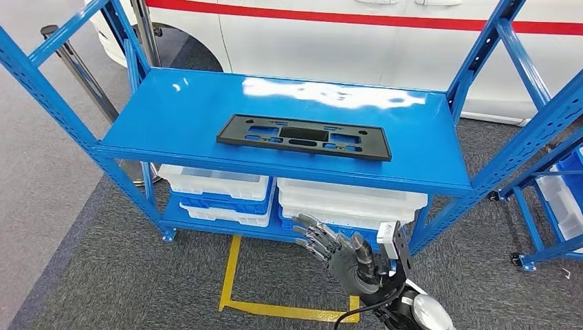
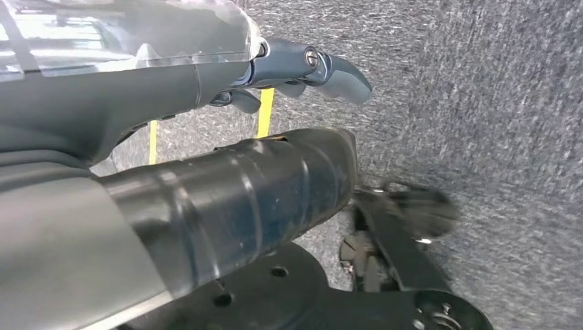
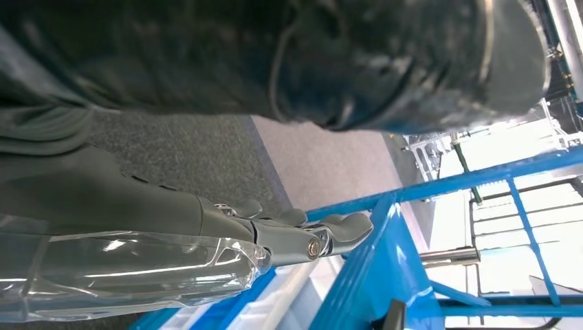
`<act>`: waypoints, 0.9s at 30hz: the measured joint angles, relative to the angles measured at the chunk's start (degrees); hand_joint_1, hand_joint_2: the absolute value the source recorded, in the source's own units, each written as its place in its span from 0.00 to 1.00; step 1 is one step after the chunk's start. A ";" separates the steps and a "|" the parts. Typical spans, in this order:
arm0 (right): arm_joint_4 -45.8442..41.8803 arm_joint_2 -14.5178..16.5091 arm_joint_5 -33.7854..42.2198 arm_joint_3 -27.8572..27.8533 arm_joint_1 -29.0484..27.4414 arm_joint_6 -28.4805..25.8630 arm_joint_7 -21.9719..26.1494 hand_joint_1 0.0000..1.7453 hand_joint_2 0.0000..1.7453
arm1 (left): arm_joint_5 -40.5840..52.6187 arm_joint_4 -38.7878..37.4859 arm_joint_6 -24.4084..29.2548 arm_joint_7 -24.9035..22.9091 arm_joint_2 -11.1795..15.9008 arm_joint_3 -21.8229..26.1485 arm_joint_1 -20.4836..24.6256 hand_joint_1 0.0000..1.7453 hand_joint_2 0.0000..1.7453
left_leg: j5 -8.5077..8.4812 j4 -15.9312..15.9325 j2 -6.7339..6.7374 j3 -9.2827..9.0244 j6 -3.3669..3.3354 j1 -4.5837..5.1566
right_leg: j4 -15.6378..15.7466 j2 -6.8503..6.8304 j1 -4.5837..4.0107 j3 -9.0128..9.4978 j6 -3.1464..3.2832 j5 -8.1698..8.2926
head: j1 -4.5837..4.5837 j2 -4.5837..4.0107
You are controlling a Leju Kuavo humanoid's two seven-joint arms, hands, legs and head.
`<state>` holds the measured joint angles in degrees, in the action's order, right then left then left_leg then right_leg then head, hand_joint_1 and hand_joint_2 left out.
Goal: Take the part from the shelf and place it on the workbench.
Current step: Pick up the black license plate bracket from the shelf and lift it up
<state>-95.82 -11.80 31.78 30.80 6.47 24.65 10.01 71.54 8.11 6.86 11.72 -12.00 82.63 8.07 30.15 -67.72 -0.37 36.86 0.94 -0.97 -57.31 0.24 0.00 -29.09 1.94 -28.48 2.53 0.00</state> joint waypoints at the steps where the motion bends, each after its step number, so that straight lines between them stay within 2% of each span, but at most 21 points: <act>1: 0.02 0.00 -0.01 0.00 -0.01 -0.01 -0.02 0.00 0.00 | -0.01 0.00 -0.01 0.00 0.02 0.01 -0.10 0.00 0.00 | -2.57 3.29 0.07 -0.66 0.01 -0.02 | -0.14 0.01 0.06 0.81 -0.32 -0.74 | 0.02 0.00; 2: 0.06 0.00 -0.01 0.00 0.01 -0.01 -0.03 0.00 0.00 | -0.02 0.00 -0.01 0.00 0.04 0.01 -0.09 0.00 0.00 | -4.16 6.16 0.15 -1.18 -0.13 0.09 | -0.31 -0.02 0.07 1.32 -0.70 -1.41 | 0.00 0.00; 3: 0.10 0.00 -0.02 0.01 0.04 -0.01 -0.06 0.00 0.00 | -0.02 0.00 -0.01 0.01 0.04 0.00 -0.05 0.00 0.00 | -5.13 7.73 0.22 -1.46 -0.55 0.20 | -0.43 -0.08 0.04 1.59 -1.10 -1.96 | -0.03 0.00; 5: 0.15 0.00 -0.02 0.02 0.10 0.01 -0.08 0.00 0.00 | -0.04 0.00 0.00 0.00 0.06 -0.01 0.05 0.00 0.00 | -4.83 8.32 0.23 -1.55 -1.57 0.43 | -0.72 -0.17 -0.10 1.74 -1.80 -2.49 | -0.07 0.00; 7: 0.15 0.00 -0.01 0.02 0.18 0.03 -0.07 0.00 0.00 | -0.04 0.00 -0.01 -0.01 0.09 -0.01 0.06 0.00 0.00 | -4.73 8.56 0.14 -2.25 -2.32 0.21 | -2.67 -0.22 -0.07 0.97 -2.37 -2.29 | -0.05 0.00; 9: 0.15 0.00 0.00 0.01 0.34 0.05 -0.07 0.00 0.00 | -0.04 0.00 -0.02 0.01 0.11 -0.01 0.14 0.00 0.00 | -4.29 9.05 0.09 -3.18 -2.86 -0.04 | -8.17 -0.21 0.17 -2.44 -3.00 -2.70 | 0.00 0.00; 11: 0.17 0.02 0.00 0.01 0.39 0.07 -0.07 0.00 0.00 | -0.04 0.00 -0.02 0.02 0.10 -0.01 0.24 0.00 0.00 | -3.52 9.18 0.06 -4.02 -3.18 -0.07 | -14.94 -0.21 0.44 -7.40 -3.50 -5.24 | 0.07 0.00; 12: 0.19 0.02 0.00 0.02 0.36 0.07 -0.07 0.00 0.00 | -0.04 0.00 -0.03 0.02 0.09 -0.01 0.23 0.00 0.00 | -3.03 9.18 0.01 -4.57 -3.21 -0.07 | -17.12 -0.21 0.58 -9.51 -3.64 -6.43 | 0.07 0.00; 13: 0.21 0.03 0.00 0.02 0.33 0.07 -0.07 0.00 0.00 | -0.04 0.00 -0.02 0.02 0.09 -0.01 0.19 0.00 0.00 | -2.49 9.18 -0.04 -5.26 -3.17 -0.07 | -17.71 -0.22 0.68 -10.87 -3.70 -6.69 | 0.07 0.00; 14: 0.24 0.03 0.00 0.02 0.33 0.07 -0.07 0.00 0.00 | -0.04 0.00 -0.02 0.02 0.09 0.00 0.14 0.00 0.00 | -1.90 9.19 -0.09 -6.07 -3.08 -0.08 | -16.48 -0.22 0.75 -11.33 -3.68 -5.63 | 0.08 0.00; 15: 0.26 0.02 0.00 0.02 0.33 0.07 -0.07 0.00 0.00 | -0.04 0.00 -0.02 0.02 0.09 0.00 0.12 0.00 0.00 | -1.29 9.20 -0.13 -6.97 -2.94 -0.09 | -13.46 -0.23 0.78 -10.89 -3.57 -3.18 | 0.08 0.00; 16: 0.29 0.02 0.00 0.02 0.34 0.07 -0.07 0.00 0.00 | -0.04 0.00 -0.02 0.02 0.08 0.00 0.08 0.00 0.00 | -0.68 9.28 -0.15 -7.71 -2.77 -0.10 | -9.54 -0.24 0.77 -9.98 -3.38 0.13 | 0.10 0.00; 17: 0.34 0.03 0.00 0.02 0.36 0.06 -0.08 0.00 0.00 | -0.04 0.00 -0.02 0.02 0.07 0.00 0.11 0.00 0.00 | -0.10 9.30 -0.20 -8.38 -2.51 -0.05 | -6.21 -0.27 0.60 -9.18 -3.15 2.33 | 0.10 0.00; 18: 0.39 0.04 -0.01 0.03 0.38 0.08 -0.09 0.00 0.00 | -0.04 0.00 -0.02 0.02 0.07 -0.01 0.21 0.00 0.00 | 0.45 9.44 -0.23 -8.83 -2.17 0.01 | -3.88 -0.29 0.43 -8.52 -2.86 3.75 | 0.09 0.00; 19: 0.43 0.07 -0.03 0.03 0.37 0.12 -0.11 0.00 0.00 | -0.04 0.00 -0.02 0.02 0.06 -0.01 0.30 0.00 0.00 | 0.81 9.63 -0.23 -9.26 -1.80 0.08 | -2.75 -0.29 0.26 -8.18 -2.54 4.30 | 0.09 0.00; 21: 0.45 0.12 -0.05 0.04 0.37 0.23 -0.12 0.00 0.00 | -0.03 0.00 -0.02 0.02 0.07 0.00 0.44 0.00 0.00 | 0.91 9.51 -0.17 -10.01 -1.06 0.19 | -2.28 -0.15 0.27 -7.41 -1.85 3.98 | 0.06 0.00; 23: 0.46 0.15 -0.04 0.03 0.50 0.32 -0.11 0.00 0.00 | 0.01 0.00 -0.02 0.02 0.10 0.01 0.44 0.00 0.00 | 1.16 7.36 -0.05 -9.84 -0.68 0.16 | -1.77 -0.05 0.43 -6.17 -1.09 3.80 | 0.06 0.00; 25: 0.46 0.24 -0.04 0.02 0.66 0.48 -0.11 0.00 0.00 | 0.04 0.00 -0.02 0.04 0.13 0.01 0.59 0.00 0.00 | 3.33 1.79 0.01 -6.80 -0.56 0.10 | -1.58 -0.10 0.32 -5.24 -0.42 3.18 | 0.05 0.00; 27: 0.49 0.38 -0.05 0.03 0.66 0.69 -0.13 0.00 0.00 | 0.04 0.00 0.02 0.13 0.13 0.01 0.63 0.00 0.00 | 6.23 -4.74 0.02 -2.04 -0.50 0.14 | -1.59 -0.10 0.06 -4.64 -0.05 2.44 | 0.04 0.00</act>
<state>-95.33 -11.42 31.73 30.83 7.13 25.34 9.88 71.58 8.11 6.88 11.84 -11.87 82.64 8.70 36.38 -72.46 -0.35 34.83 0.44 -0.83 -58.91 0.14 0.06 -33.73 1.89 -26.04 2.57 0.00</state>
